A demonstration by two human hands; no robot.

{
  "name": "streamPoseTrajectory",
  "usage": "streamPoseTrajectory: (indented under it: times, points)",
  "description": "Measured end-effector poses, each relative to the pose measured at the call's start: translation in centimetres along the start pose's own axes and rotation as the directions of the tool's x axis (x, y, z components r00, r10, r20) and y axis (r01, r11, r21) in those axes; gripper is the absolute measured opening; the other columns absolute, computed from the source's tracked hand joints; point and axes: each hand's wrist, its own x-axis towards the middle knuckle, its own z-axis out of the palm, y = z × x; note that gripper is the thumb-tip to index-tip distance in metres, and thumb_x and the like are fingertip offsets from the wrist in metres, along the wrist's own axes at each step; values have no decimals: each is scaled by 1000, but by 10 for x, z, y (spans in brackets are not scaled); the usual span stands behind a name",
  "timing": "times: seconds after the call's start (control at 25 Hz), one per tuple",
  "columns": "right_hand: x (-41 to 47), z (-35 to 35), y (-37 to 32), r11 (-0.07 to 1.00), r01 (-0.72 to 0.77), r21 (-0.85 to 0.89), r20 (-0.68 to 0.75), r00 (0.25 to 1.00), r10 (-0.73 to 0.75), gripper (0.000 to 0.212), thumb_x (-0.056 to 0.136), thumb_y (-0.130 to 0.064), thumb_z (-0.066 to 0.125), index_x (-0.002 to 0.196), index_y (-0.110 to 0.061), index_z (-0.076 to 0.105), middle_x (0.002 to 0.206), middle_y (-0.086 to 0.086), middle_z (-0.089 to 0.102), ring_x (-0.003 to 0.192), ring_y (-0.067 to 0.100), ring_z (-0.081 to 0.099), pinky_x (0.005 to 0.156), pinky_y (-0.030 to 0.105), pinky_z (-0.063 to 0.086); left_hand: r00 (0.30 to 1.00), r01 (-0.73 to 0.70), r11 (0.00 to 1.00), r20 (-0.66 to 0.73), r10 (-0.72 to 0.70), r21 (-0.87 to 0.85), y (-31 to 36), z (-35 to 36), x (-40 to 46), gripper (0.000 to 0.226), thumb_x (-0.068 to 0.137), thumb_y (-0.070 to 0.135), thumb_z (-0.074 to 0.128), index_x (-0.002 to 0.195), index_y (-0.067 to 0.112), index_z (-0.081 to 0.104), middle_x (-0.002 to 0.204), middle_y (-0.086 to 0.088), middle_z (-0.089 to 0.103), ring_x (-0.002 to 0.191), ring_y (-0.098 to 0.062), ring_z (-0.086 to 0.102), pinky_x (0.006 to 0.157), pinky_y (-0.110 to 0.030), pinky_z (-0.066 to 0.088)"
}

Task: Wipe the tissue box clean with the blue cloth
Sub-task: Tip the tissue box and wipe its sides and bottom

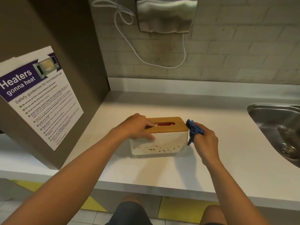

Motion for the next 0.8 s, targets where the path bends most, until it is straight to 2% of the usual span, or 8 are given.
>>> streamPoseTrajectory:
  times: [0.08, 0.16, 0.28, 0.4, 0.52, 0.6, 0.72, 0.8]
  points:
    - [-9, 2, -4, 996, 48, 78, -59, 997, -43, 33, 96, -12, 48, 118, -30, 66, 116, -5, 67, 93, 4, 59, 74, 11, 46, 999, -27, 996, 32, 30, -87, -1, -10, 1, 50, 88, 50, 74, 136, 41, 63, 119, 14, 70, 100, -11, 63, 79, -29, 57]
    - [-15, 11, -15, 970, 230, 84, -77, 972, -224, 49, 88, 7, 46, 121, -24, 65, 118, -9, 65, 101, 0, 59, 82, 8, 47, 996, -54, 994, 70, 60, -94, 0, -18, 7, 46, 90, 49, 72, 135, 41, 65, 118, 16, 71, 101, -9, 63, 79, -29, 56]
    - [1, 26, -28, 825, 512, -242, 133, 859, -494, 49, 81, 4, 45, 112, -25, 68, 110, -9, 68, 104, 15, 58, 89, 30, 51, 994, -53, 996, 92, 59, -71, -3, -26, 18, 42, 91, 52, 69, 132, 42, 67, 110, 20, 73, 100, -10, 64, 79, -31, 53]
    - [18, 24, -38, 697, 577, -427, 414, 809, -416, 42, 78, -18, 42, 114, -32, 58, 105, -12, 62, 107, 21, 45, 86, 46, 46, 994, -34, 993, 103, 46, -115, -8, -32, 26, 39, 94, 49, 67, 132, 44, 66, 114, 21, 72, 105, -9, 65, 78, -28, 53]
    - [21, 19, -33, 560, 645, -520, 618, 737, -274, 78, 67, -44, 60, 138, -30, 31, 139, -13, 36, 134, 17, 21, 110, 48, 28, 994, -19, 989, 103, 34, -144, -12, -34, 30, 37, 94, 49, 67, 131, 46, 67, 116, 22, 72, 104, -6, 65, 75, -24, 51]
    - [21, 21, -28, 448, 685, -574, 641, 717, -275, 97, 60, -49, 70, 140, -30, 20, 142, -12, 26, 137, 17, 14, 112, 51, 22, 993, -21, 988, 109, 38, -151, -11, -35, 31, 36, 95, 49, 66, 131, 45, 67, 115, 22, 72, 103, -5, 65, 75, -22, 50]
    - [25, 28, -29, 338, 696, -633, 633, 717, -292, 102, 54, -49, 77, 136, -30, 20, 137, -10, 27, 132, 20, 18, 110, 49, 24, 994, -3, 989, 104, 19, -146, -9, -35, 30, 40, 96, 52, 64, 134, 42, 66, 123, 18, 71, 105, -8, 64, 75, -22, 49]
    - [30, 31, -29, 304, 696, -650, 625, 718, -307, 103, 52, -51, 80, 135, -29, 22, 135, -9, 29, 131, 21, 21, 109, 47, 24, 997, 23, 993, 70, -14, -118, -6, -32, 27, 52, 93, 59, 63, 141, 39, 60, 142, 12, 62, 120, -14, 60, 88, -28, 51]
